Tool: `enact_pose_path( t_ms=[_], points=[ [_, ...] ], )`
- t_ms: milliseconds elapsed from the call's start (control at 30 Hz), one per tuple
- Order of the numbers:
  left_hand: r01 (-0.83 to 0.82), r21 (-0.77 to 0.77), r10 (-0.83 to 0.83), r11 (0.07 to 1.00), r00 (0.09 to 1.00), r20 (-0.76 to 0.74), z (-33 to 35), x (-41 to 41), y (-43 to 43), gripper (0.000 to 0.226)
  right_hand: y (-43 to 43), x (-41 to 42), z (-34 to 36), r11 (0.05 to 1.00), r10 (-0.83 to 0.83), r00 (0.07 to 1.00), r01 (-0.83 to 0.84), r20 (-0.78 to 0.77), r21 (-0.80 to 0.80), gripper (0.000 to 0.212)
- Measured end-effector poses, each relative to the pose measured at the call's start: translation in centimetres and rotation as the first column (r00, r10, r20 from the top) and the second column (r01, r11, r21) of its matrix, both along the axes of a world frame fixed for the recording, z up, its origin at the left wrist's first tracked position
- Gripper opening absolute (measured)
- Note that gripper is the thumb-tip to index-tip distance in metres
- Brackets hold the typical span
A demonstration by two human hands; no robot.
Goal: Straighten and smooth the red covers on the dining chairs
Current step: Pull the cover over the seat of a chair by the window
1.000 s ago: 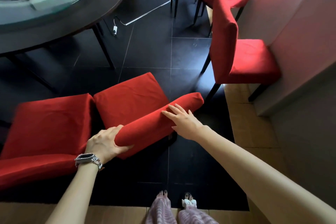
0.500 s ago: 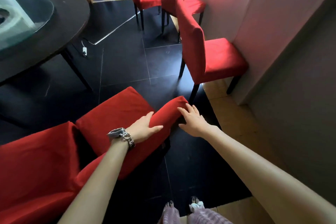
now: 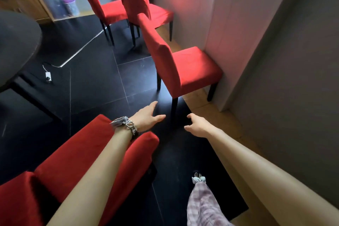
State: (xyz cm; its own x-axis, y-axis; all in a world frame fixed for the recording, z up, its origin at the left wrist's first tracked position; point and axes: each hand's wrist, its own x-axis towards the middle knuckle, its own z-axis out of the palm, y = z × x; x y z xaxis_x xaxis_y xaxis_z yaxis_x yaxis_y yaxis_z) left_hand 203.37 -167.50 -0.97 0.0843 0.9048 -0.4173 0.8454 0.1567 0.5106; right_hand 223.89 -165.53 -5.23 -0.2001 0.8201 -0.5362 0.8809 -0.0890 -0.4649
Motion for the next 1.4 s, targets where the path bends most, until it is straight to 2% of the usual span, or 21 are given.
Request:
enact_pose_path(
  t_ms=[300,433,600,833,1000,1100,1233,1400],
  points=[
    [-0.143,-0.007,0.143,0.990,0.990,0.002,-0.1,4.0,13.0,0.068,13.5,4.0,0.3,0.999,0.042,0.999,-0.042,0.002,-0.013,0.050],
    [-0.178,0.054,0.178,0.983,0.984,0.015,0.4,4.5,17.8,0.067,18.7,4.5,1.1,0.996,0.048,0.999,-0.048,-0.001,0.075,0.044],
    [-0.182,0.127,0.180,0.975,0.983,0.027,0.9,4.3,23.3,0.068,23.4,2.9,1.9,0.989,0.047,0.998,-0.042,-0.031,0.139,0.046],
    [-0.116,0.202,0.112,0.972,0.993,0.031,0.5,1.4,31.0,0.066,28.7,-1.2,1.7,0.987,-0.004,1.000,0.009,-0.027,0.158,0.046],
    [-0.131,0.227,0.122,0.965,0.991,0.057,0.2,-2.4,35.2,0.068,31.4,-4.6,1.2,0.991,-0.022,1.000,0.024,-0.017,0.133,0.048],
    [-0.143,0.220,0.138,0.965,0.990,0.038,0.0,-4.8,37.2,0.072,33.2,-6.7,0.8,0.990,-0.037,0.999,0.039,-0.017,0.134,0.056],
    [-0.136,0.193,0.138,0.972,0.990,0.004,-0.4,-7.2,39.8,0.080,36.0,-9.2,0.0,0.997,-0.035,0.998,0.038,-0.045,0.070,0.091],
    [-0.062,0.166,0.078,0.984,0.993,-0.089,-0.8,-9.3,45.0,0.089,41.1,-11.4,-0.7,0.998,-0.047,0.993,0.052,-0.112,0.039,0.110]
  ],
)
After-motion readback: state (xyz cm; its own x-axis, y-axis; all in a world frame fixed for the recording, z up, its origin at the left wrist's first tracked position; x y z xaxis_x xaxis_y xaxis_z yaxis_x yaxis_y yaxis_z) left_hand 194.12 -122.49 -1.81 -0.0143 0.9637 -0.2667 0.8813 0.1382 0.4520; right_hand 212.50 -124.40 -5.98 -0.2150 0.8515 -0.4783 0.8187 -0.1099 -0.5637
